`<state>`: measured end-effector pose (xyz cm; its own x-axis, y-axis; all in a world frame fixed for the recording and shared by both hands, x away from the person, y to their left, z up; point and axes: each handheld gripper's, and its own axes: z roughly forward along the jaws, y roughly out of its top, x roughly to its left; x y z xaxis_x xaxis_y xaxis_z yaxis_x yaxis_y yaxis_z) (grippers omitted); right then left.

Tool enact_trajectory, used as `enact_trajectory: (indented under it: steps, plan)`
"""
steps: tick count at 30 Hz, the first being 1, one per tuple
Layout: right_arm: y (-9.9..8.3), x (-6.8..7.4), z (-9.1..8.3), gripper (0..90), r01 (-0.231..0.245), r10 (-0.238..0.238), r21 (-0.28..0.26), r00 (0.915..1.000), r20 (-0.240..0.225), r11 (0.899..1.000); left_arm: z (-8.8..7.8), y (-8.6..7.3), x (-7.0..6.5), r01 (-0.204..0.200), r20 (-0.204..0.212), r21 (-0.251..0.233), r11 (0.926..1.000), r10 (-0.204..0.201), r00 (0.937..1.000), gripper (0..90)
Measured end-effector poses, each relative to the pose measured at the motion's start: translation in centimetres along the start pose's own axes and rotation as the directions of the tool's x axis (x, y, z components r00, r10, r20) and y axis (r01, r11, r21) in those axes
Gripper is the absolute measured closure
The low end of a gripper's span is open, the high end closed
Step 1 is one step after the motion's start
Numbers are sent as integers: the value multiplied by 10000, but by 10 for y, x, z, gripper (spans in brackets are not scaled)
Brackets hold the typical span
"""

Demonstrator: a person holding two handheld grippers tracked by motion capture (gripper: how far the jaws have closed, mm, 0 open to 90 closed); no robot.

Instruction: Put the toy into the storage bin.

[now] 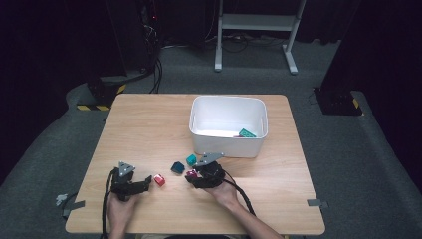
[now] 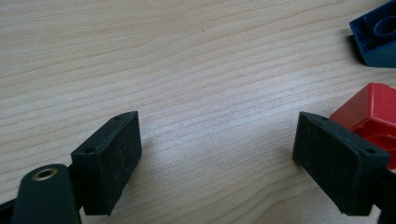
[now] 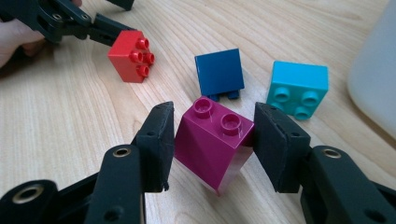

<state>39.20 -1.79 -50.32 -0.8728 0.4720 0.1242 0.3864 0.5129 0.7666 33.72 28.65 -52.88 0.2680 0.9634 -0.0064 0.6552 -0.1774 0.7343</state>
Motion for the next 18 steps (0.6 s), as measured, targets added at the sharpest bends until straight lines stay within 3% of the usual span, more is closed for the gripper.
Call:
enact_trajectory:
  steps: [9, 18]
  plan:
    - [5, -8, -20, 500, -125, 125, -218, 9999, -11, 9997, 0, 0, 0, -1, 1, 2, 10000, 1, 10000, 155]
    - [15, -16, -54, 502, -69, 72, -606, 10000, 42, 9981, 0, 0, 0, -6, -4, 1, 10000, 6, 10000, 155]
